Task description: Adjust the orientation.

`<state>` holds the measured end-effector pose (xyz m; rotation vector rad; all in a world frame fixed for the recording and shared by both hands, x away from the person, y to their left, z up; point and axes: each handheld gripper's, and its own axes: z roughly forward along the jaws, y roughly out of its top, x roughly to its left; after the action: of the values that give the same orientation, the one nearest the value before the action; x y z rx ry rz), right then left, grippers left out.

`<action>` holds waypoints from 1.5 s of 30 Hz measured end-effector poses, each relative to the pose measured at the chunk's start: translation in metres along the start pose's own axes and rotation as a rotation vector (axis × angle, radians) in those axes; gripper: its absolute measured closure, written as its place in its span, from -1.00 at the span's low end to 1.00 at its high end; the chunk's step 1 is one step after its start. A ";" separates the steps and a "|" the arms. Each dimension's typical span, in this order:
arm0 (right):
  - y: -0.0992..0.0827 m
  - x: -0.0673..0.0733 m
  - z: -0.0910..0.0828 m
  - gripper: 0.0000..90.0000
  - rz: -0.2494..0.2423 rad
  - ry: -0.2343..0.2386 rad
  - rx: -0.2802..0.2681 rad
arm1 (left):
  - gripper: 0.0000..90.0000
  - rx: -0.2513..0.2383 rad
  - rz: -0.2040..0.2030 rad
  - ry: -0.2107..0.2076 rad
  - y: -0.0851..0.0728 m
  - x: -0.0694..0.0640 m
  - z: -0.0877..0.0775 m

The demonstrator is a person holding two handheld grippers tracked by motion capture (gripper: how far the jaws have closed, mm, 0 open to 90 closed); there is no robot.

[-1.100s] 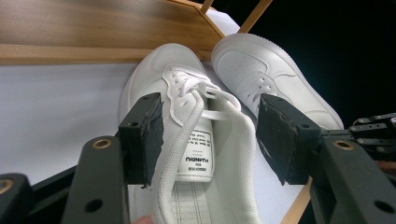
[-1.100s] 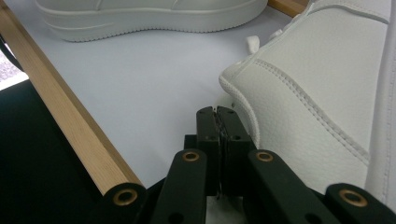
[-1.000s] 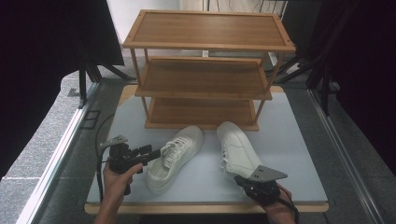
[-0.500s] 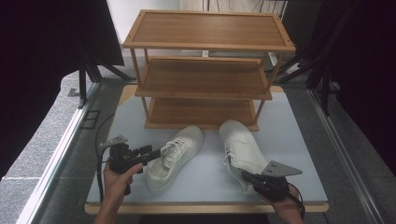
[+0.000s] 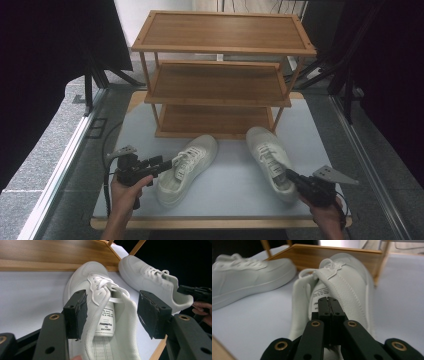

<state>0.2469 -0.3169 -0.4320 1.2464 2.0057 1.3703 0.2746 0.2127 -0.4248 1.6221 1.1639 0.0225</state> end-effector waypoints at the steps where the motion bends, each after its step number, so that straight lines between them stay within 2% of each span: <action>1: -0.003 -0.008 -0.002 1.00 0.029 -0.011 -0.011 | -0.08 0.001 0.001 0.001 0.000 0.000 0.000; 2: -0.008 -0.024 -0.005 0.99 0.073 -0.044 -0.010 | -0.08 -0.001 -0.001 -0.001 0.000 0.000 0.000; 3: -0.008 -0.024 -0.005 0.99 0.073 -0.044 -0.010 | -0.08 -0.001 -0.001 -0.001 0.000 0.000 0.000; 4: -0.012 -0.030 -0.007 0.99 0.083 -0.073 0.009 | -0.08 -0.001 -0.002 -0.003 0.000 0.000 0.000; 6: -0.015 -0.041 -0.013 0.99 0.142 -0.013 -0.020 | -0.08 0.001 -0.005 -0.004 -0.001 0.000 0.002; 7: -0.015 -0.041 -0.013 0.99 0.142 -0.013 -0.020 | -0.08 0.001 -0.005 -0.004 -0.001 0.000 0.002; 8: -0.013 -0.035 -0.012 0.96 0.109 -0.037 -0.009 | -0.08 0.006 -0.002 -0.007 -0.001 0.000 0.003; 9: -0.013 -0.035 -0.012 0.96 0.109 -0.037 -0.009 | -0.08 0.006 -0.002 -0.007 -0.001 0.000 0.003; 10: -0.010 -0.027 -0.012 0.94 0.073 -0.070 -0.012 | -0.08 0.008 -0.001 -0.008 -0.001 0.000 0.003; 11: -0.008 -0.022 -0.012 0.91 0.058 -0.080 -0.016 | -0.08 0.008 -0.001 -0.007 -0.001 0.000 0.002; 14: -0.001 -0.006 -0.014 0.91 0.008 -0.085 -0.034 | -0.08 0.002 -0.004 -0.006 -0.001 0.000 0.002; 15: -0.001 -0.006 -0.014 0.91 0.008 -0.085 -0.034 | -0.08 0.001 -0.004 -0.006 0.000 0.001 0.001; 16: 0.002 0.007 -0.013 0.92 -0.033 -0.075 -0.030 | -0.08 0.000 -0.006 -0.006 0.000 0.001 0.000; 17: 0.002 0.007 -0.013 0.92 -0.033 -0.075 -0.030 | -0.08 0.000 -0.006 -0.006 0.000 0.001 0.000; 18: 0.003 0.022 -0.009 0.94 -0.066 -0.056 -0.014 | -0.08 -0.001 -0.006 -0.006 0.000 0.001 0.000; 19: 0.001 0.030 -0.006 0.94 -0.089 -0.044 0.004 | -0.08 -0.001 -0.006 -0.007 0.000 0.001 0.000; 20: 0.001 0.030 -0.006 0.94 -0.089 -0.044 0.004 | -0.08 -0.001 -0.006 -0.007 0.000 0.001 0.000; 22: -0.003 0.043 0.002 0.94 -0.140 -0.035 0.049 | -0.08 0.001 -0.005 -0.007 0.000 0.000 0.000; 23: -0.006 0.048 0.006 0.95 -0.155 -0.040 0.070 | -0.08 0.001 -0.004 -0.009 0.000 0.000 0.001; 24: -0.009 0.053 0.012 0.97 -0.189 -0.076 0.106 | -0.08 0.002 -0.003 -0.008 -0.001 0.000 0.001; 25: -0.009 0.053 0.012 0.97 -0.189 -0.076 0.106 | -0.08 0.002 -0.003 -0.008 -0.001 0.000 0.001; 26: -0.012 0.053 0.014 0.98 -0.199 -0.113 0.123 | -0.08 0.001 -0.005 -0.007 -0.001 0.001 0.001; 29: -0.014 0.048 0.012 0.99 -0.170 -0.116 0.128 | -0.08 0.000 -0.005 -0.005 -0.001 0.001 0.000; 31: -0.017 0.042 0.002 0.99 -0.138 -0.091 0.089 | -0.08 0.002 -0.008 -0.003 -0.001 0.002 0.000; 34: -0.017 0.040 -0.003 0.99 -0.136 -0.101 0.086 | -0.08 0.003 -0.009 -0.008 -0.001 0.002 0.001; 36: -0.018 0.035 -0.006 0.99 -0.110 -0.073 0.078 | -0.08 0.003 -0.003 -0.012 -0.001 0.000 0.002; 42: -0.017 0.034 -0.007 0.99 -0.120 -0.071 0.085 | -0.08 0.000 -0.005 -0.009 -0.001 0.001 0.000; 45: -0.017 0.034 -0.010 1.00 -0.128 -0.100 0.094 | -0.08 -0.006 -0.010 -0.006 -0.001 0.002 -0.002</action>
<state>0.2152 -0.2955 -0.4377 1.1793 2.0625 1.1443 0.2743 0.2157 -0.4260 1.6101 1.1662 0.0144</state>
